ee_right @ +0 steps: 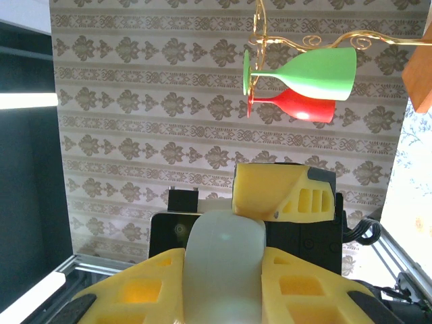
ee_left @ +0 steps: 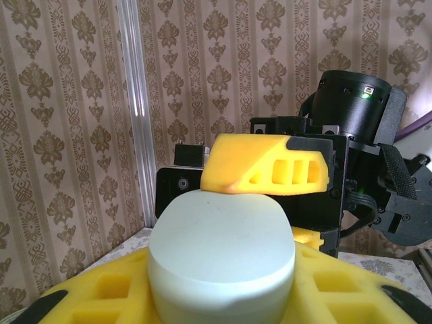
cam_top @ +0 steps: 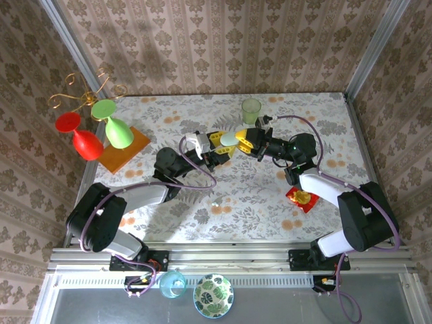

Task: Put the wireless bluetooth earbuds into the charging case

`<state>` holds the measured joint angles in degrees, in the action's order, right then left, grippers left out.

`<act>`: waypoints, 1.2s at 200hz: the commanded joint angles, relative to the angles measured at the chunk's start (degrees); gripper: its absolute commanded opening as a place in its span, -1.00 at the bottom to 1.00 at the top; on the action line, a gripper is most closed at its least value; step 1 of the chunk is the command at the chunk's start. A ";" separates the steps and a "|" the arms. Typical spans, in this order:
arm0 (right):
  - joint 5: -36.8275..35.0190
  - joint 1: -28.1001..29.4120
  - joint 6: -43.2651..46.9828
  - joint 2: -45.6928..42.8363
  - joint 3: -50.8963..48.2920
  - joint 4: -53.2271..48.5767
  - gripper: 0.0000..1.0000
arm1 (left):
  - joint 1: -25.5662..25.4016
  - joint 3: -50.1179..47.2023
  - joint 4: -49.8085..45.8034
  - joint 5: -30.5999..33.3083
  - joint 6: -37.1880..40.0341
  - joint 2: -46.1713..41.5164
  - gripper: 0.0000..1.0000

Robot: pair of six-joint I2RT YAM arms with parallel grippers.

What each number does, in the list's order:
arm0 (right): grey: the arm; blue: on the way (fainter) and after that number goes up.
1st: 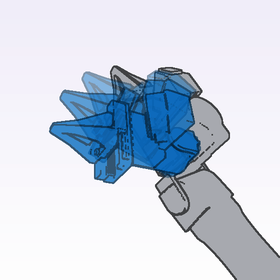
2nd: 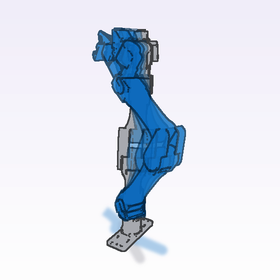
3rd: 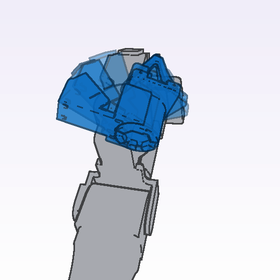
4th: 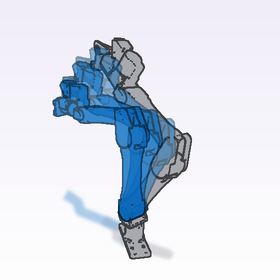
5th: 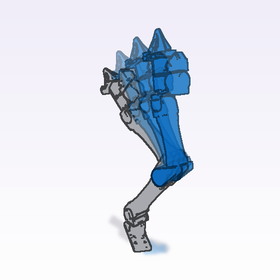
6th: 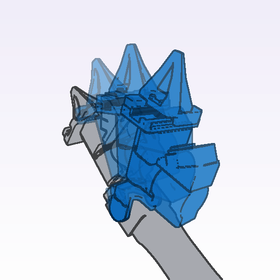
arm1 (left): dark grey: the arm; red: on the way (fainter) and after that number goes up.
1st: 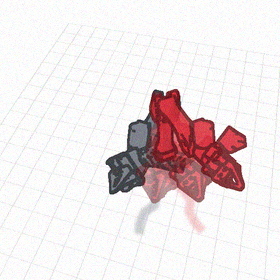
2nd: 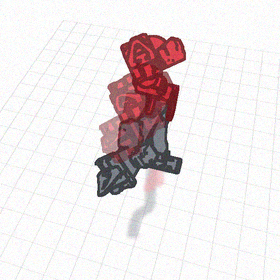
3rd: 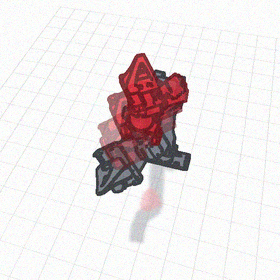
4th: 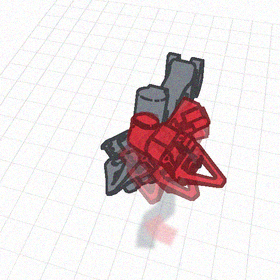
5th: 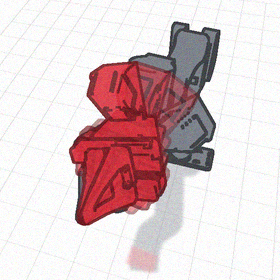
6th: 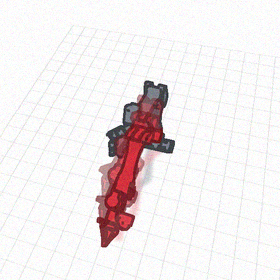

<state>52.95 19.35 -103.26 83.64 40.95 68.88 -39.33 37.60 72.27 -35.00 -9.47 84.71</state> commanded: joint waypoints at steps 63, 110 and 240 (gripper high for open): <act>-8.19 1.50 60.80 -18.23 8.75 -60.35 0.62 | 3.76 -0.58 -3.31 -9.79 -5.39 -2.64 -0.54; -13.14 6.49 95.88 -23.75 13.47 -77.00 0.71 | 5.54 -0.69 -17.13 -21.20 -2.27 -8.17 -0.54; -19.89 12.55 111.46 -17.11 22.07 -84.53 0.33 | 5.41 -1.90 -15.66 -29.71 -7.15 -12.76 -0.58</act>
<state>35.33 31.70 8.97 66.24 60.75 -15.53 -33.95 36.49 53.47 -61.01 -14.94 74.30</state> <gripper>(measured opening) 0.691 0.374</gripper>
